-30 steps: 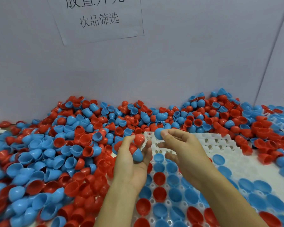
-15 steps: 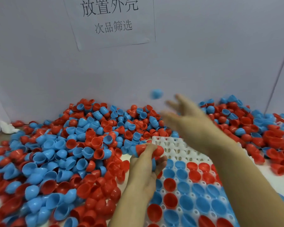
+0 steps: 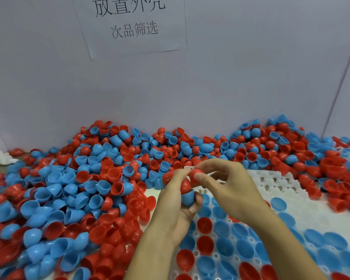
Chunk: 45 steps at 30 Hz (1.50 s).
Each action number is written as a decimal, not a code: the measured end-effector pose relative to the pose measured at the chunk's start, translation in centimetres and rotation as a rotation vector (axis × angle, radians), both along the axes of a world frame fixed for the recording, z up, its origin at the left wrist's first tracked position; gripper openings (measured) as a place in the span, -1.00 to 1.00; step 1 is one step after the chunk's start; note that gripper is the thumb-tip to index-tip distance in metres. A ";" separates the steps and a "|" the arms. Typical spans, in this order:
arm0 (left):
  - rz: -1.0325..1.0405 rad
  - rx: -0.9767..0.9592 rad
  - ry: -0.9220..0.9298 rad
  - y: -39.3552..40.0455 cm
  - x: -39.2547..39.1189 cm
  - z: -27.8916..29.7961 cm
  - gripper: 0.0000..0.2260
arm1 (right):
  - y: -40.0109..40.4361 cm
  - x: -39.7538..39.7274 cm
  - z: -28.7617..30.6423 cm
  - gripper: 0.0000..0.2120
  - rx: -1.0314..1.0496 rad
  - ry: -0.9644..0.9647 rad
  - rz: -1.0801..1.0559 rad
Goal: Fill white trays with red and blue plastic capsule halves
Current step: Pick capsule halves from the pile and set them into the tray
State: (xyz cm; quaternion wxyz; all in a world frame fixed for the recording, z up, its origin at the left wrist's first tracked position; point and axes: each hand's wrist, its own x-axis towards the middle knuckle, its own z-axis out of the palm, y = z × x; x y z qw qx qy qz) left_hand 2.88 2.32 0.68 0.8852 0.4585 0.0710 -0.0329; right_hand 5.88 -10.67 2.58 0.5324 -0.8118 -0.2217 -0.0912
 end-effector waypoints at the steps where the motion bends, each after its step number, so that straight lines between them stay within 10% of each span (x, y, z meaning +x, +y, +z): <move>1: -0.003 0.002 -0.015 0.1 0.0 0.1 -0.87 | 0.0 0.1 -0.2 -0.92 0.046 -0.009 -0.025; 13: -0.016 0.175 0.054 0.2 0.4 -0.8 -0.81 | -1.0 0.8 -0.7 -0.87 -0.100 -0.158 -0.202; 25: 0.324 0.260 -0.107 -0.3 0.7 -1.0 -0.70 | -0.6 -0.2 -0.2 -0.89 -0.135 0.068 -0.007; 35: 0.182 0.485 -0.230 -0.8 0.6 -1.4 -0.70 | -1.8 -0.3 0.5 -0.94 -0.165 0.174 0.012; 45: 0.100 0.360 -0.007 0.2 0.4 -1.0 -0.82 | -15.3 0.7 1.8 -0.86 -0.632 0.398 -0.524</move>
